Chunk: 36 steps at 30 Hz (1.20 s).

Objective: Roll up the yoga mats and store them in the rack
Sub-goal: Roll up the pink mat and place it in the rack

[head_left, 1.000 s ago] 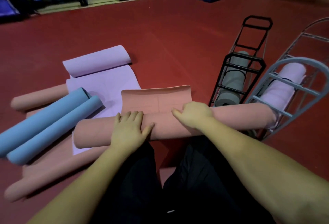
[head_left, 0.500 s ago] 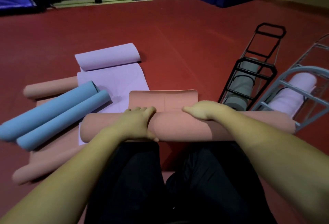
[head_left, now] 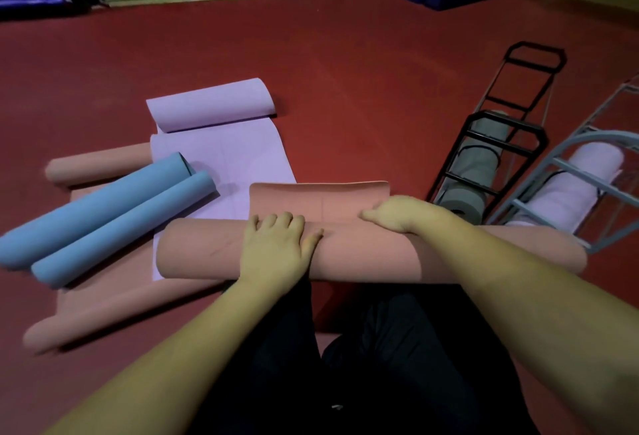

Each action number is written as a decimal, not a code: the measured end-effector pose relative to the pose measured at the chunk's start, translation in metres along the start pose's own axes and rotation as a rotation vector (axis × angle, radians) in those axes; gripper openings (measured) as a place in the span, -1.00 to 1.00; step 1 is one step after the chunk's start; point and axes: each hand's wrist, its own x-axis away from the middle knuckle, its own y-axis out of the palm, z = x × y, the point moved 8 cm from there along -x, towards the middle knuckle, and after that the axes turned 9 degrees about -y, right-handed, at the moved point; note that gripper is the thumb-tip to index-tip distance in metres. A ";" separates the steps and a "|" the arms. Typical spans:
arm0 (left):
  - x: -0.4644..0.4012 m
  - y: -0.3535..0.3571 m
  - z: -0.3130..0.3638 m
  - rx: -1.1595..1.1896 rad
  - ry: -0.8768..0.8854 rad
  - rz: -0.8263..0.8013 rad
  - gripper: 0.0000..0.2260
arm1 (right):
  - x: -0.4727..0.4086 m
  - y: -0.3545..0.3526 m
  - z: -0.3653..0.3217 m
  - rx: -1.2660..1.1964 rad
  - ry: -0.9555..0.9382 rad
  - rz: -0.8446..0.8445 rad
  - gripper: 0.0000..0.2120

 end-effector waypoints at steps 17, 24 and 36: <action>-0.087 0.048 0.006 0.065 -0.140 -0.694 -0.33 | 0.016 0.005 0.001 0.238 0.022 0.473 -0.38; -0.059 0.038 0.000 -0.090 -0.025 -0.250 -0.38 | 0.001 -0.005 0.003 0.190 0.018 0.427 -0.36; -0.061 0.010 0.007 0.045 -0.108 -0.365 -0.47 | 0.006 -0.017 0.005 0.053 0.021 0.160 -0.30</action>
